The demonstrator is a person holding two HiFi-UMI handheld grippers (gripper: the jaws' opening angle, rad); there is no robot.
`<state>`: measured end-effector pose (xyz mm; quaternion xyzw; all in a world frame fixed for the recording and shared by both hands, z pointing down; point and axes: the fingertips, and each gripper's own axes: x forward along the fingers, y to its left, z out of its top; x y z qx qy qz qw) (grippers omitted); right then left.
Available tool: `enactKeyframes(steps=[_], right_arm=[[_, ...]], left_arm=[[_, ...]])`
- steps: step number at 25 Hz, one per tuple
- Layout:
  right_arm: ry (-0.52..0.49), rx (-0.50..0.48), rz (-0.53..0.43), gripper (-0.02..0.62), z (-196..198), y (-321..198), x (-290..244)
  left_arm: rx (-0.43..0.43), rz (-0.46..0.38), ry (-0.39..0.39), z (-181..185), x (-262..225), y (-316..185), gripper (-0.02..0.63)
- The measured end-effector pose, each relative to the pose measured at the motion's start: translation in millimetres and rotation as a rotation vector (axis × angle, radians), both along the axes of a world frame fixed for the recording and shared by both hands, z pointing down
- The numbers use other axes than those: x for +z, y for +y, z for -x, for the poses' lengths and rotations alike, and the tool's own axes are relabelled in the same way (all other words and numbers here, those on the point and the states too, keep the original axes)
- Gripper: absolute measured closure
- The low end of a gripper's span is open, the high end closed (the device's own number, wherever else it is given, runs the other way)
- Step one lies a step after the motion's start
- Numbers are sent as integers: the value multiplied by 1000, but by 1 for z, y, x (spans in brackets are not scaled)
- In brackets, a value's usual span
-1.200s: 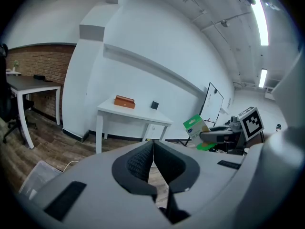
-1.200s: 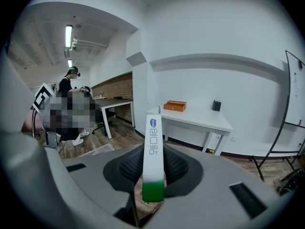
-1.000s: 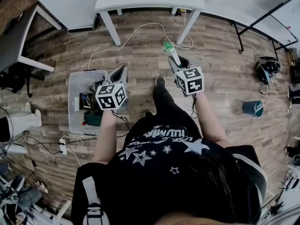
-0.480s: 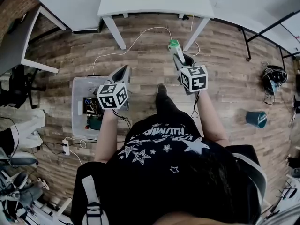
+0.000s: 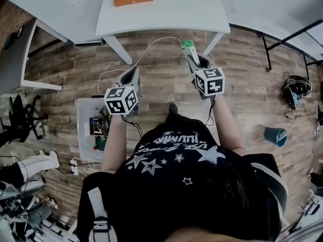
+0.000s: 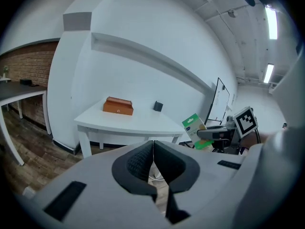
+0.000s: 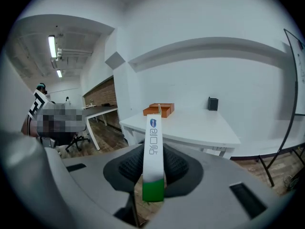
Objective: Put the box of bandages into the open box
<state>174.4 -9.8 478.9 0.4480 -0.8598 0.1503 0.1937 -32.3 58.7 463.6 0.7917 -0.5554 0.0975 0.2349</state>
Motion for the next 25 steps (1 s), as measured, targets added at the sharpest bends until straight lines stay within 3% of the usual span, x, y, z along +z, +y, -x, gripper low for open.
enactKeyframes(steps=[10,15,25], right_arm=[[-27,-25,-19,486,-31,-99,-4],[-47,-28,-12,486,-41,-109,-5],[-38,-28,15,486,-26,-123,12]], left_arm=[[-33,-12,-5,-32,-2,-93,586],[-27,-13,-20,-47,-6,-104,585],[-24,12,-8,-30,11,-123,586]])
